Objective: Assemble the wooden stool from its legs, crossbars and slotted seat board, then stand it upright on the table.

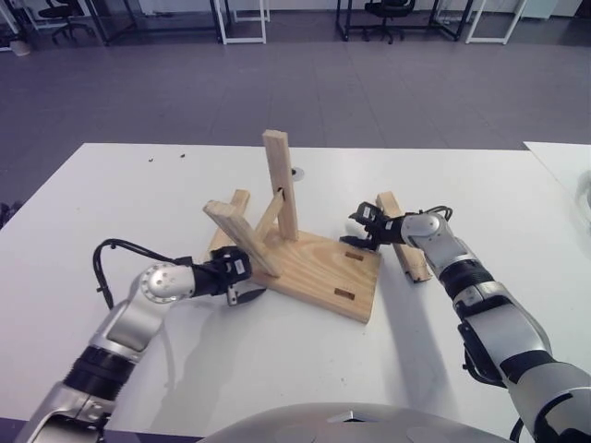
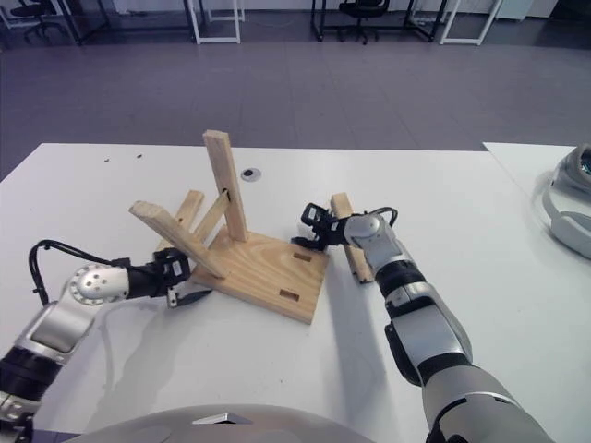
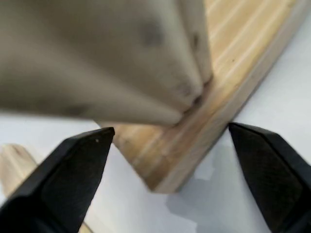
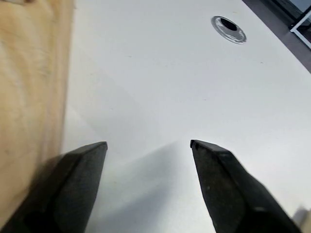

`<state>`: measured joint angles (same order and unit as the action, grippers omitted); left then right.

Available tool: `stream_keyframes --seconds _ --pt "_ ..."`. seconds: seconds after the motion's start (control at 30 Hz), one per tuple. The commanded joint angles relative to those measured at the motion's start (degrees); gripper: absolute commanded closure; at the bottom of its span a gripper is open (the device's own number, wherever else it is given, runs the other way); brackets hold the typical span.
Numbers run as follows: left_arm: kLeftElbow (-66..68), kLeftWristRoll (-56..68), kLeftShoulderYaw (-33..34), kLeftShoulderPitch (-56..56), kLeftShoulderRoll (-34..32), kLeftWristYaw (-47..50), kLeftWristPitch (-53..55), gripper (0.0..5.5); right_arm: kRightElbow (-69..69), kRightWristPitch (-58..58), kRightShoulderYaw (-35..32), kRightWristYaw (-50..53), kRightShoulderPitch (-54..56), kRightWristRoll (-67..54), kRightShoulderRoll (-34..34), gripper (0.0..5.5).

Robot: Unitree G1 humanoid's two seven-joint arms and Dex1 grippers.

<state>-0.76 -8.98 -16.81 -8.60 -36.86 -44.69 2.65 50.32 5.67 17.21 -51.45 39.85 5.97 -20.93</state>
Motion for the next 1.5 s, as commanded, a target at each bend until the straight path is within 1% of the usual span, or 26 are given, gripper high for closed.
stream_keyframes --seconds 0.03,0.07,0.1,0.17,0.23,0.3,0.33,0.4,0.43,0.57,0.7,0.8,0.97,1.03,1.07,1.13,1.17,1.2,1.27,1.33,1.4,1.43,1.5 --pt "17.81 -7.91 -2.51 -8.19 6.88 12.77 -4.34 1.14 -5.57 -2.03 -0.10 -3.03 -6.87 -1.34 -0.24 2.27" --pt "22.66 -7.47 -1.58 -10.92 9.49 15.90 -5.57 1.14 -7.75 -2.95 -0.47 -2.44 -8.56 -1.76 -0.40 2.27" --pt "27.63 -6.57 -0.62 -14.17 12.34 18.80 -6.92 1.14 -10.58 -4.05 -1.61 0.60 -10.46 -1.95 -0.17 2.27" --pt "32.59 -4.79 0.77 -17.85 15.92 21.13 -8.89 1.14 -16.51 -6.47 -4.77 8.58 -13.15 -1.85 0.34 2.27" --pt "30.17 -1.65 3.02 -16.25 16.32 19.90 -9.26 1.14 -31.10 -14.11 -14.55 17.15 -17.86 -7.07 0.33 2.27" --pt "26.41 0.97 5.01 -12.85 15.55 18.49 -8.33 1.14 -39.99 -20.85 -23.77 22.44 -21.53 -12.09 -0.54 2.27" --pt "25.04 1.53 5.38 -11.48 15.18 17.98 -7.78 1.14 -40.98 -23.40 -27.45 24.11 -22.49 -14.15 -1.03 2.27" --pt "22.78 1.32 4.68 -9.18 14.71 16.78 -6.71 1.14 -37.65 -25.59 -31.64 24.53 -24.52 -16.14 -3.32 2.27" --pt "22.12 0.73 3.88 -8.67 14.62 16.23 -6.25 1.14 -34.98 -25.98 -32.43 23.37 -25.31 -17.03 -4.07 2.27" --pt "18.13 -0.65 1.81 -7.19 14.28 14.35 -3.56 1.14 -27.52 -27.78 -34.45 18.48 -25.73 -22.09 -3.63 2.27" --pt "16.14 -0.56 1.66 -6.36 14.69 14.08 -1.59 1.14 -22.74 -26.10 -31.66 17.66 -25.85 -20.29 -3.96 2.27" --pt "15.09 -0.22 1.82 -6.07 15.17 14.21 -0.34 1.14 -18.58 -23.61 -28.59 19.86 -25.68 -16.20 -4.70 2.86" --pt "9.48 1.70 2.81 -4.85 16.49 13.95 2.93 1.14 -18.25 -21.14 -27.49 22.60 -27.81 -14.93 -3.84 3.75" --pt "3.91 4.93 5.50 -3.29 16.68 13.77 5.65 1.14 -18.94 -20.29 -28.24 24.52 -28.42 -15.74 -2.93 4.10" --pt "-1.00 9.45 8.15 -2.37 17.77 13.53 8.89 1.14 -20.33 -20.03 -31.43 26.27 -27.85 -18.67 -1.96 4.18" --pt "-12.95 21.17 15.89 -2.46 20.47 15.72 19.75 1.14 -25.06 -17.58 -38.22 29.95 -25.72 -23.56 -1.86 4.18" --pt "-17.85 27.59 19.69 -4.18 21.57 17.38 24.88 1.14 -28.34 -16.64 -40.33 31.02 -24.79 -25.14 -2.21 4.18" --pt "-21.61 35.82 23.88 -8.37 22.93 20.19 29.32 1.14 -33.23 -15.37 -41.15 31.54 -23.53 -25.75 -3.05 4.18" --pt "-25.20 52.65 29.83 -17.94 26.18 26.53 35.41 1.14 -45.00 -14.10 -38.59 31.61 -19.79 -25.16 -3.86 4.18" --pt "-24.50 66.70 31.40 -25.31 30.69 33.76 38.50 1.14 -58.04 -14.89 -31.25 32.52 -15.32 -23.30 -1.15 4.18" --pt "-22.58 75.29 31.09 -29.27 33.97 39.27 40.23 1.14 -68.70 -13.72 -21.08 31.55 -12.77 -18.53 1.29 4.18" --pt "-21.96 78.07 30.98 -30.40 34.63 40.98 40.62 1.14 -71.91 -13.20 -16.98 30.92 -11.74 -16.77 2.15 4.18" --pt "-21.15 83.44 30.85 -32.05 35.12 44.52 41.02 1.49 -75.62 -14.08 -11.55 30.64 -10.01 -15.58 4.38 4.18"
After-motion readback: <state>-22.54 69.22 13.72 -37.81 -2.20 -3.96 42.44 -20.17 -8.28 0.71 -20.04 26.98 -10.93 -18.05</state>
